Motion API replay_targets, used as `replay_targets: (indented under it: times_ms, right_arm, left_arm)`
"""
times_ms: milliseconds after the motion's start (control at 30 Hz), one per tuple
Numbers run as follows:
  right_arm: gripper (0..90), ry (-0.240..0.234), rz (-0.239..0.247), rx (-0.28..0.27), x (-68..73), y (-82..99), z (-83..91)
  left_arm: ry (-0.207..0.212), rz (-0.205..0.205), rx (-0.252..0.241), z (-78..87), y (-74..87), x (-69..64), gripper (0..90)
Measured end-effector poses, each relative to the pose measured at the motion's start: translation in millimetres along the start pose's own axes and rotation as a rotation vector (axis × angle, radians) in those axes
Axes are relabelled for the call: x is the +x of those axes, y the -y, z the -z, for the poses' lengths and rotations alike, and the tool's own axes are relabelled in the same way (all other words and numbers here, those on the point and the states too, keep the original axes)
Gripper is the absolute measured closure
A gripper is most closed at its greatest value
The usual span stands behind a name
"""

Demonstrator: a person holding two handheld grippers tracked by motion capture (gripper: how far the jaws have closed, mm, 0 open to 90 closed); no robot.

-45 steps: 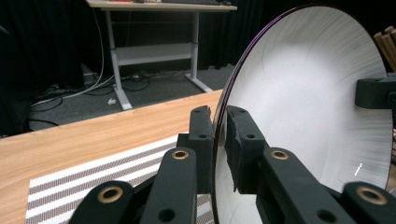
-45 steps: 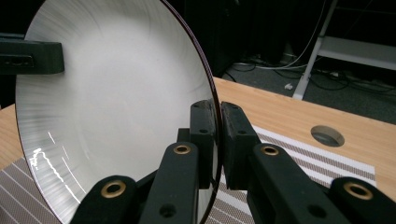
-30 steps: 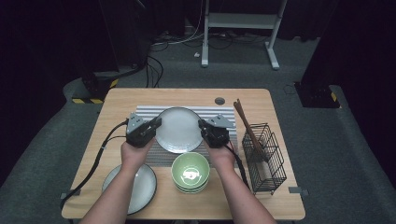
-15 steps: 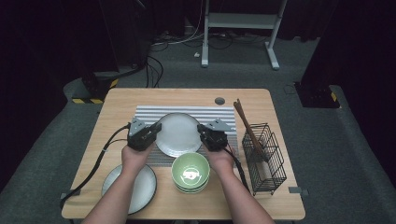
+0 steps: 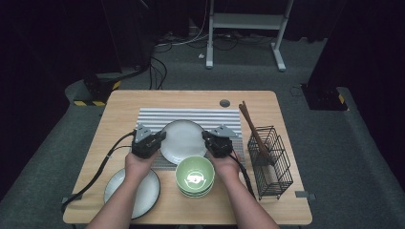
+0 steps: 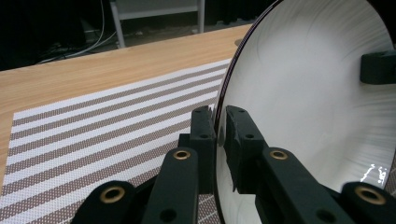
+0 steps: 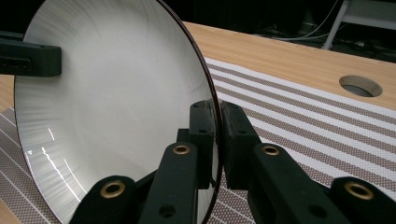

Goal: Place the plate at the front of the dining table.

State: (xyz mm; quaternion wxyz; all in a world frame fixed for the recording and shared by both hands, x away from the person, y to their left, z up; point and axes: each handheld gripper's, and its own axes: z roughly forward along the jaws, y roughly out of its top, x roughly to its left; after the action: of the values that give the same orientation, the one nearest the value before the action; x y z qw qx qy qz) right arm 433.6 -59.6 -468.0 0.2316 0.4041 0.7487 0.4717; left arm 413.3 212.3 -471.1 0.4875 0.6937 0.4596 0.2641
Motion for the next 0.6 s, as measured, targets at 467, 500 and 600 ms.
replay_targets:
  times_ms: [467,500,600]
  right_arm:
    - [84.0,0.008,-0.014,0.005,-1.5,-0.1,-6.0]
    - [84.0,0.005,-0.016,0.004,-2.2,-0.2,-6.9]
    - [84.0,0.008,-0.023,0.004,-3.5,-0.3,-9.9]
  left_arm:
    - [0.011,-0.029,0.077,-7.8,-2.0,11.5,81.0]
    - [0.012,-0.025,0.079,-8.8,-1.8,12.1,81.0]
    - [0.015,-0.016,0.09,-12.3,-1.5,14.7,80.8]
